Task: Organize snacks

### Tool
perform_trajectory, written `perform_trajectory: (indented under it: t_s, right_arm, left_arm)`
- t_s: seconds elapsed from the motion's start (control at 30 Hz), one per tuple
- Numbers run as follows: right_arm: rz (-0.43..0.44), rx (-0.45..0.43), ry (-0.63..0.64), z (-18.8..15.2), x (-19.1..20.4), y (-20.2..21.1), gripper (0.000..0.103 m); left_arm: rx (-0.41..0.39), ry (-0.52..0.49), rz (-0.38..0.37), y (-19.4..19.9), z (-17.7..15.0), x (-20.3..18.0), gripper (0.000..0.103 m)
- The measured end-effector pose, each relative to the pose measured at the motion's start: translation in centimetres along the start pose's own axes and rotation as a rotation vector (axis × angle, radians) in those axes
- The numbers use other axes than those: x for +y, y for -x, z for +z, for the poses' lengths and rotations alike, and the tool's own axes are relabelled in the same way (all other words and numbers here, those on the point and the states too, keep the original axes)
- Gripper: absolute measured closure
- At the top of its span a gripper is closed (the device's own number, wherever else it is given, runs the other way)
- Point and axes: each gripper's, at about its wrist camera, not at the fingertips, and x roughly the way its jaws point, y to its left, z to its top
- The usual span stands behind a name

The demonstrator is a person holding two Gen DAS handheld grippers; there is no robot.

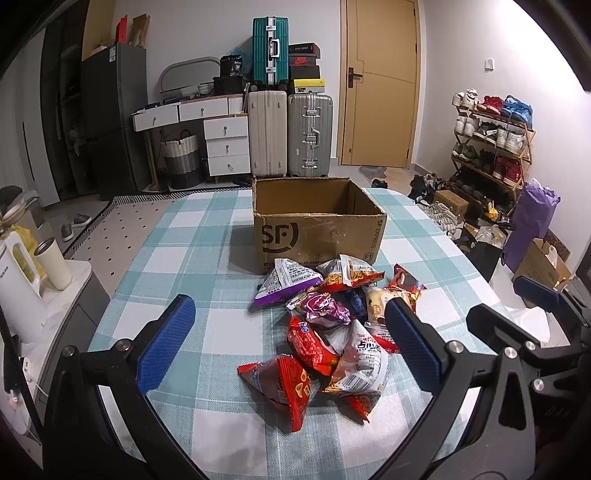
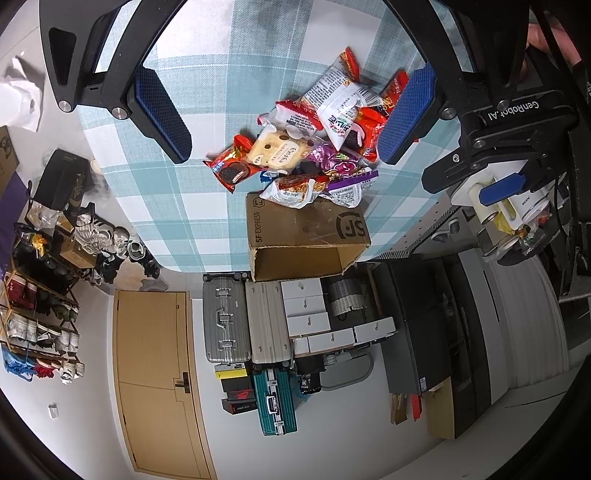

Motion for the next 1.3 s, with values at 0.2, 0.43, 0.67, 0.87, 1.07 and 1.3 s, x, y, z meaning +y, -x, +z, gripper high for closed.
perform_trajectory:
  t_s: [0.2,0.43,0.67,0.87,1.07,1.3]
  right_arm:
    - [0.000,-0.001,0.002,-0.1,-0.1,0.0,0.000]
    - [0.019,0.000,-0.025,-0.2,0.3,-0.3,0.000]
    - [0.020,-0.007,-0.017,0.0,0.8,-0.2,0.000]
    - [0.011,-0.019,-0.009,0.0,0.9,-0.1,0.000]
    - [0.012,-0.016,-0.009,0.0,0.9,-0.1,0.000]
    - [0.009,-0.014,-0.008,0.0,0.9,-0.1,0.000]
  left_arm:
    - [0.001,0.000,0.000,0.0,-0.1,-0.1,0.001]
    - [0.006,0.004,-0.006,-0.2,-0.2,0.1,0.001]
    - [0.005,0.001,-0.006,-0.3,-0.3,0.0,0.001]
    - [0.009,0.000,-0.004,-0.3,-0.4,-0.2,0.001]
    - [0.010,0.000,-0.004,-0.4,-0.3,-0.2,0.001]
    - [0.022,0.011,0.000,-0.6,-0.1,0.1,0.001]
